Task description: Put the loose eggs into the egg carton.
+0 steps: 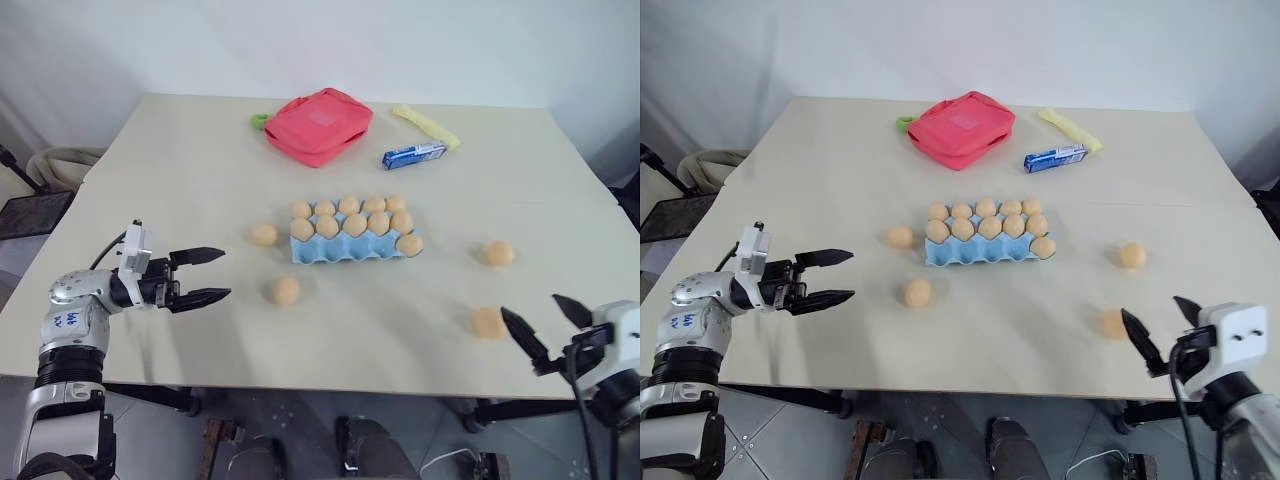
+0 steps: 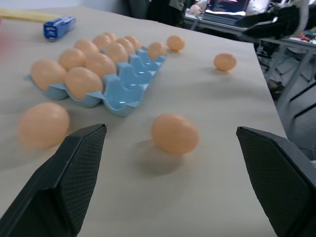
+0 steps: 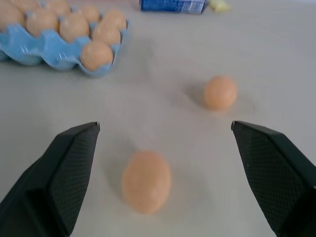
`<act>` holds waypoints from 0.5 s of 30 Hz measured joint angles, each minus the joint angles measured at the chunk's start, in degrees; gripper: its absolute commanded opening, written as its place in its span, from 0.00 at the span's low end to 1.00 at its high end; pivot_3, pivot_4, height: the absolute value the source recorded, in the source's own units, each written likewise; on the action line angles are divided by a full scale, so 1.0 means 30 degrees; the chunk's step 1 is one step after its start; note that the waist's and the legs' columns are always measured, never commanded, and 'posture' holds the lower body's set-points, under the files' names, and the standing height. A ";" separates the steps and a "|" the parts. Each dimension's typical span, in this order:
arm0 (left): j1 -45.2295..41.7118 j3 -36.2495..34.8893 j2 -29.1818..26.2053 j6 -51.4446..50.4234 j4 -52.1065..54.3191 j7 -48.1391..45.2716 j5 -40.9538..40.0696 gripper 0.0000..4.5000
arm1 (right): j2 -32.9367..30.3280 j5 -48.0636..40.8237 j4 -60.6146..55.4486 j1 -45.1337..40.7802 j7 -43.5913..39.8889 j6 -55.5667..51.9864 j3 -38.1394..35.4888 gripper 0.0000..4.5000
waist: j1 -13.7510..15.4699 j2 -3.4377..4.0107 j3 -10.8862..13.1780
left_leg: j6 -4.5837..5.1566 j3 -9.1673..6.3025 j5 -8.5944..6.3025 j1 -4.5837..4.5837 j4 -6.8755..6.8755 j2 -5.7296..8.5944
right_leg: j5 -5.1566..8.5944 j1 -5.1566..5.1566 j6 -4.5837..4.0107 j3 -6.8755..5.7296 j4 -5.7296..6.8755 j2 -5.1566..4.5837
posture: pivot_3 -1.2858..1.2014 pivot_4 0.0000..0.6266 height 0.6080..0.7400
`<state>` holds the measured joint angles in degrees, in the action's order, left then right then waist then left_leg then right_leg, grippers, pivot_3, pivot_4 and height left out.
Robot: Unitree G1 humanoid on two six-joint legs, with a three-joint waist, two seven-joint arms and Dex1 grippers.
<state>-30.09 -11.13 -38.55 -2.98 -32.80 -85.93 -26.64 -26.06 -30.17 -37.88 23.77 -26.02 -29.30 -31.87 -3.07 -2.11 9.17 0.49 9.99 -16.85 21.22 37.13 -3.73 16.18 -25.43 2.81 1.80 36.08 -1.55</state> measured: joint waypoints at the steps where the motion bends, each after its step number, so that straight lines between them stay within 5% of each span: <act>1: -0.0193 0.0016 0.0062 0.0120 -0.0077 -0.0001 -0.0002 1.00 | 0.0102 0.0242 0.0004 0.0092 0.0193 0.0044 0.0258 0.99 | 0.0009 -0.0001 0.0000 | 0.0000 -0.0001 0.0000 0.0001 0.0000 -0.0001 | 0.0000 0.0000 0.0001 -0.0002 -0.0001 0.0001 | 0.52 0.24 1.00; 15: -0.0305 0.0238 0.0827 0.0601 0.0468 -0.0022 -0.0423 1.00 | 0.1221 0.4195 0.4261 -0.1054 0.1249 0.3072 0.3390 0.99 | -0.0058 0.0000 -0.0001 | 0.0012 0.0004 -0.0001 -0.0003 0.0008 0.0000 | -0.0004 0.0000 0.0007 0.0004 0.0004 0.0008 | 0.52 0.24 1.00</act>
<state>-31.01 -10.41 -36.07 -1.18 -31.40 -85.99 -27.91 -22.40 -17.58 -25.10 20.61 -22.27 -20.08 -21.70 -3.24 -2.11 9.17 0.52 10.01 -16.86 21.21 37.16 -3.73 16.17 -25.43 2.83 1.81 36.09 -1.52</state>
